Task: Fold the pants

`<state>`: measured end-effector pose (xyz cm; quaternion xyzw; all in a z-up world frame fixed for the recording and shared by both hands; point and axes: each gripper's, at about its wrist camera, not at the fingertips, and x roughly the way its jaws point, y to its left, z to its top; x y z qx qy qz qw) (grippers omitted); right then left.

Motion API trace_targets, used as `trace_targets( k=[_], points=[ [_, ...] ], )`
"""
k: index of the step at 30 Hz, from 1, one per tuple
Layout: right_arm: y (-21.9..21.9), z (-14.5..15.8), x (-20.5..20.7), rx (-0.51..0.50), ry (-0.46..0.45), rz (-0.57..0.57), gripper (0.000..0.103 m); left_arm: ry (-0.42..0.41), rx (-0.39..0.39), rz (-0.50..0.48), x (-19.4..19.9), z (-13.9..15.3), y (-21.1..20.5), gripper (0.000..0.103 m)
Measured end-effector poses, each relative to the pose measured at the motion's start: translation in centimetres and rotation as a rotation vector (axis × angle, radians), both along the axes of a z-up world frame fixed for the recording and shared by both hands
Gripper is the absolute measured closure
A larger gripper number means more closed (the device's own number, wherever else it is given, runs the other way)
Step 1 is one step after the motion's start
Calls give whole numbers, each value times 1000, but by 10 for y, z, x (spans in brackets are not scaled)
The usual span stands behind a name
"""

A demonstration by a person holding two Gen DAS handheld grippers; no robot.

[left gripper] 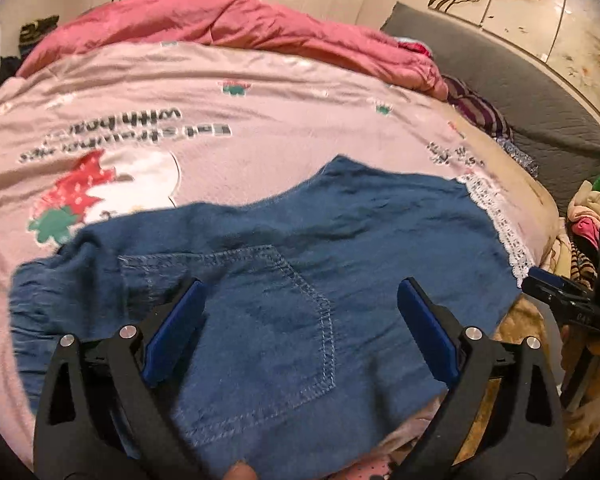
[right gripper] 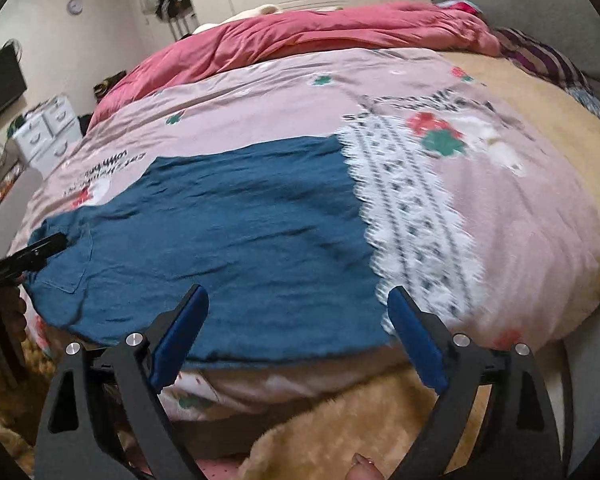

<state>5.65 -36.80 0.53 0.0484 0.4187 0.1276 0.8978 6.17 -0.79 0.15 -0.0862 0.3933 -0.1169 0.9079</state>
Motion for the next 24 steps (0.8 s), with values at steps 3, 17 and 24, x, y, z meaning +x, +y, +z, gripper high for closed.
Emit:
trace_targets(
  k=[3, 17, 24],
  points=[
    [-13, 2, -10, -17, -10, -42, 11, -34, -17, -18, -6, 15, -5, 10],
    [-61, 2, -32, 54, -1, -176, 8, -61, 25, -119, -10, 38, -52, 10],
    [-74, -10, -30, 165, 33, -193, 8, -90, 91, -227, 24, 62, -104, 10]
  ],
)
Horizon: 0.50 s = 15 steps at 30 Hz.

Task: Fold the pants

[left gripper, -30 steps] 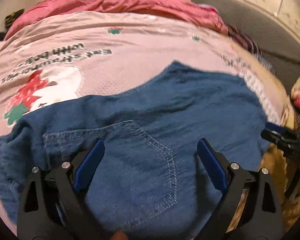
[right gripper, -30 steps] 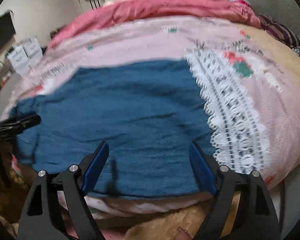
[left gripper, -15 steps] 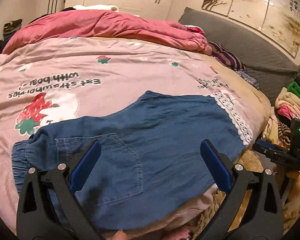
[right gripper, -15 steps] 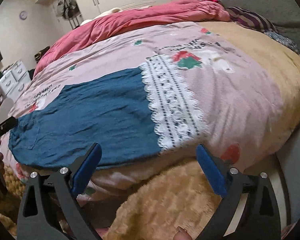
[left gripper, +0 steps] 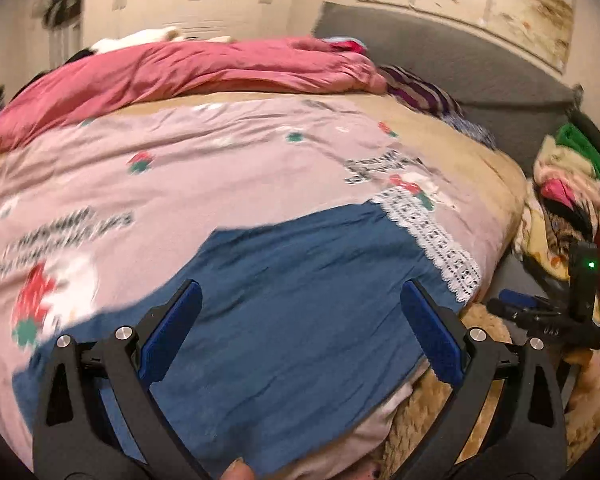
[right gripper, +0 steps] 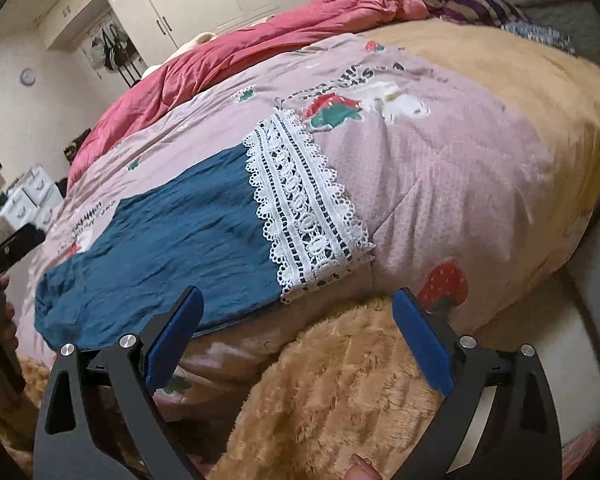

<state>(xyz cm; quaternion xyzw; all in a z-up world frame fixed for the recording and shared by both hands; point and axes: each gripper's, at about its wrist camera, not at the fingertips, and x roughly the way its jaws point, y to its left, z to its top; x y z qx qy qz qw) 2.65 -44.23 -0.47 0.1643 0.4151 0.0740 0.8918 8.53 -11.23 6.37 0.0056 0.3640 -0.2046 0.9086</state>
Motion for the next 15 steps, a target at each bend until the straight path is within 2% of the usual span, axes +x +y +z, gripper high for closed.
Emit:
trace_targets(
  k=[5, 15],
  points=[
    [-6, -10, 8, 58, 22, -6, 8, 3, 84, -130, 38, -5, -54, 10],
    [-16, -22, 21, 120, 53, -15, 8, 53, 266, -300, 106, -50, -147, 10]
  ],
)
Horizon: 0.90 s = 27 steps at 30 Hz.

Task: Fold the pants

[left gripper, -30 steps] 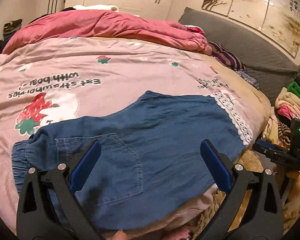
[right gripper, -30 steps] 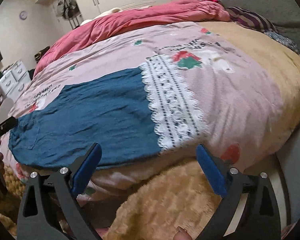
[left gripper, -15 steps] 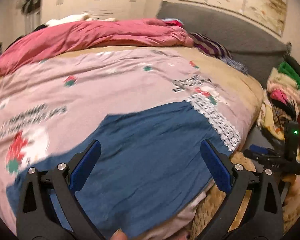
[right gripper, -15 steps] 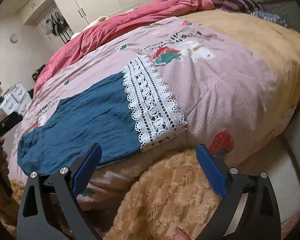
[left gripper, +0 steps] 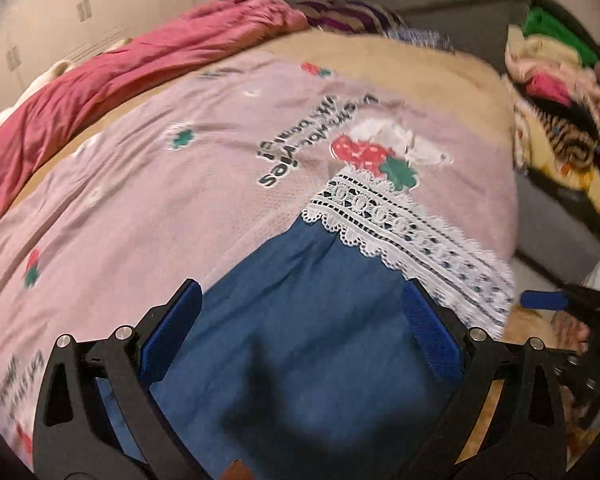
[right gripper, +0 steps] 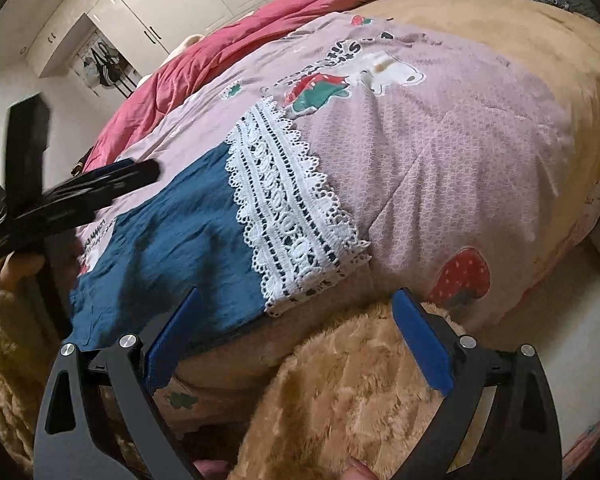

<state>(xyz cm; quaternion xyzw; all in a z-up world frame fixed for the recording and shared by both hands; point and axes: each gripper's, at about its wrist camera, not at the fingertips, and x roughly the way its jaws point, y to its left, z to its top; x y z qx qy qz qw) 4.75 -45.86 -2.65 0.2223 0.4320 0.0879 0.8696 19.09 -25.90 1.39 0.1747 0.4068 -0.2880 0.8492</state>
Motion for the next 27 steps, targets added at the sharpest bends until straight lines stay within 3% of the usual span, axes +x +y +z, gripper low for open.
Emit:
trace_targets(
  k=[3, 11, 16, 18, 20, 25, 27],
  points=[
    [-1, -3, 5, 20, 5, -5, 8, 49, 20, -18, 21, -13, -12, 10],
    [2, -12, 16, 70, 27, -8, 9, 157, -30, -17, 63, -26, -21, 10],
    [1, -19, 20, 97, 34, -26, 31, 191, -21, -48, 78, -38, -31, 10],
    [0, -17, 19, 80, 22, -48, 47, 214, -23, -67, 81, -44, -34, 10],
    [-3, -16, 17, 75, 8, -60, 56, 237, -32, -87, 80, -49, -35, 19],
    [-7, -16, 12, 71, -10, -90, 61, 269, -79, -141, 79, -47, -35, 36],
    [-3, -13, 11, 52, -22, -84, 61, 273, -81, -145, 79, -46, -35, 36]
  ],
)
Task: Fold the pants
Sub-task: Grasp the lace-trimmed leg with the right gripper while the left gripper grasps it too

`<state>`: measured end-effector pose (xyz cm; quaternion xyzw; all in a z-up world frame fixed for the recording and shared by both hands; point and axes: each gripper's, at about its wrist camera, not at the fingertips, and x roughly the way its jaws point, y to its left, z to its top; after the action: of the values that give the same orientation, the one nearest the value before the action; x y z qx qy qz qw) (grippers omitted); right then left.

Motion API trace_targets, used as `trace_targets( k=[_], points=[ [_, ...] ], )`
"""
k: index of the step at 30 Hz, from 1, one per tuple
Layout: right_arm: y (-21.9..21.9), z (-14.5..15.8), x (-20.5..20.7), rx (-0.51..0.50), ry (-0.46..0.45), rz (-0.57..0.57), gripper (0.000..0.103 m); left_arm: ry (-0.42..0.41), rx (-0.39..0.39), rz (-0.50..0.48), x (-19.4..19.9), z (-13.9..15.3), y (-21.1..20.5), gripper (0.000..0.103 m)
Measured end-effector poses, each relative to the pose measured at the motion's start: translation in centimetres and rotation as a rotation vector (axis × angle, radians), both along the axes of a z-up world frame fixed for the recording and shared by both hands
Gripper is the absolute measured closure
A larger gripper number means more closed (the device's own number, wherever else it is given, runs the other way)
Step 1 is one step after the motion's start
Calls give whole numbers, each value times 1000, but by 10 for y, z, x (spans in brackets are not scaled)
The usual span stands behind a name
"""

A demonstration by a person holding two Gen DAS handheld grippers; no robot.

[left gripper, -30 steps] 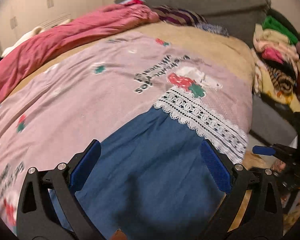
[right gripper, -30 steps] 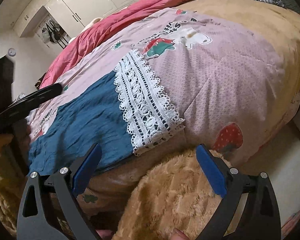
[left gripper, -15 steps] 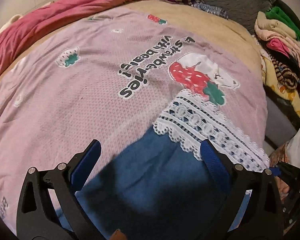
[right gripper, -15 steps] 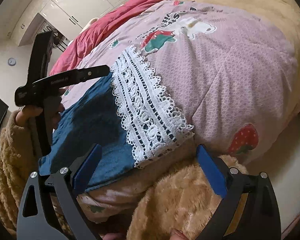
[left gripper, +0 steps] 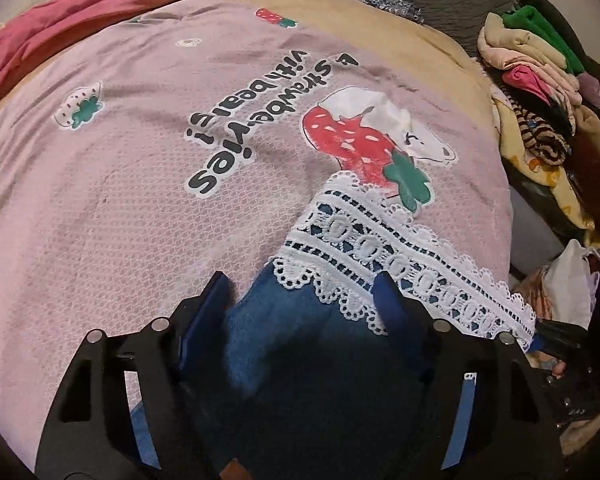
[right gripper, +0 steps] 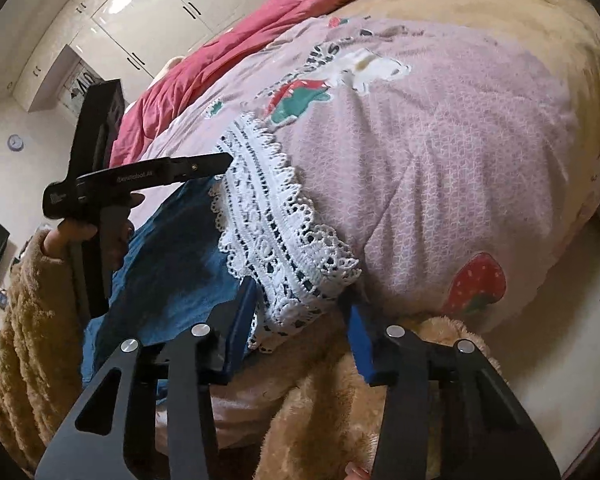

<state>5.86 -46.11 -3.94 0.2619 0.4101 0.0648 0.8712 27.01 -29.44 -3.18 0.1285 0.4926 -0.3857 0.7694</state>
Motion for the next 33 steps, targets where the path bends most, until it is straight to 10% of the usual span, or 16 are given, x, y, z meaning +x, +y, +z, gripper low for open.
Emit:
trace_targets(
  k=[16, 23, 33],
  points=[
    [11, 1, 16, -19, -61, 53, 74, 115, -133, -56, 17, -13, -2, 37],
    [14, 5, 18, -15, -75, 73, 81, 97, -145, -38, 12, -6, 3, 79],
    [52, 52, 13, -87, -198, 180, 84, 112, -298, 3, 9, 20, 46, 92]
  ],
)
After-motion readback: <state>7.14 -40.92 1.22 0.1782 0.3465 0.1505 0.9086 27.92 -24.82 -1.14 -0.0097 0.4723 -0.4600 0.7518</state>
